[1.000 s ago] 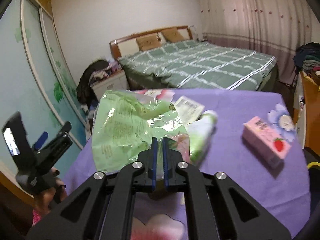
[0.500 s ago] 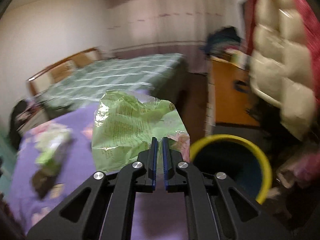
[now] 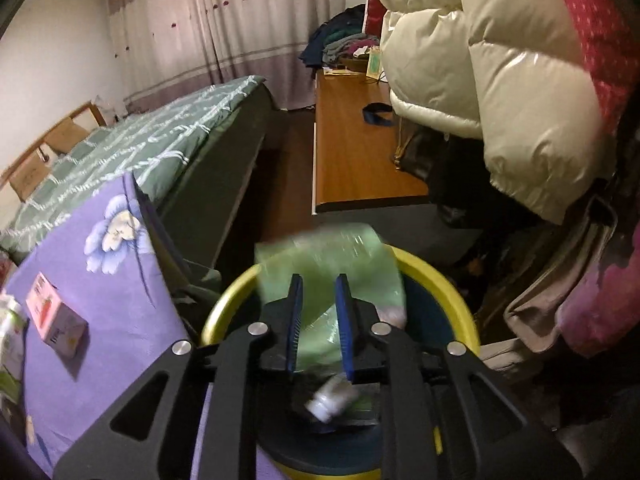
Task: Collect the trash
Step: 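Carry the green bag over the bin and open the right gripper, then grasp the brown square container with the left gripper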
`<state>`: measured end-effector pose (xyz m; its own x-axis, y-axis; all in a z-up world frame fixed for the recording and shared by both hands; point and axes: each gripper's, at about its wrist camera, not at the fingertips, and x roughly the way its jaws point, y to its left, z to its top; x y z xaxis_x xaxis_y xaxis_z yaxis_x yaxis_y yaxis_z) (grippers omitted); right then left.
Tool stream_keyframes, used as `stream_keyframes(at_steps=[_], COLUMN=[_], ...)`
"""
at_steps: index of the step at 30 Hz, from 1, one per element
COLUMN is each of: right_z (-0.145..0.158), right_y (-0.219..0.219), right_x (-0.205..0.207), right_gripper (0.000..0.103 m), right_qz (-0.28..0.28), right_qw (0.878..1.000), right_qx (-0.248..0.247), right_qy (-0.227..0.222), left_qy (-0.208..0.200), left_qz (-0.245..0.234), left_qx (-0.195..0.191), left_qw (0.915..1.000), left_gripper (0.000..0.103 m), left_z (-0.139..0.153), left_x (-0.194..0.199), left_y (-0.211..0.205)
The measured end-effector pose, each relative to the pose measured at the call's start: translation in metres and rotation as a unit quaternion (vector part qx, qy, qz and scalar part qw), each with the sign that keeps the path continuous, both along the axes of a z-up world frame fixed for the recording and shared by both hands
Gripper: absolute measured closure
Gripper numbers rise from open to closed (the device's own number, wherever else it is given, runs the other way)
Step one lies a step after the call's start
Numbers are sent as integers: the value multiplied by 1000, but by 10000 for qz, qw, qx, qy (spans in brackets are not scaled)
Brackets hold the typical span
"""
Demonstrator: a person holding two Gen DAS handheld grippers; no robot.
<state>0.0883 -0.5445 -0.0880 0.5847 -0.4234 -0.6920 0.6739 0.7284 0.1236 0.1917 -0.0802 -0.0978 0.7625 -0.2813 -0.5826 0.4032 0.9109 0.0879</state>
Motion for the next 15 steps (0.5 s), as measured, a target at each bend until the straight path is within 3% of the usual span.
stream_keyframes(at_steps=[4,15], right_z=[3,9], right_y=[16,21], right_x=[4,8], right_gripper=[75,73], right_qz=[161,189], right_qw=[9995,9991], right_qx=[-88,-108], right_qy=[-256,-358], left_qy=[236,805], left_qz=[-161,-293], left_qx=[123,307], left_qw=[9995,9958], left_gripper=[5,5], left_z=[-11,-29], left_x=[6,29], left_y=[-6,-12])
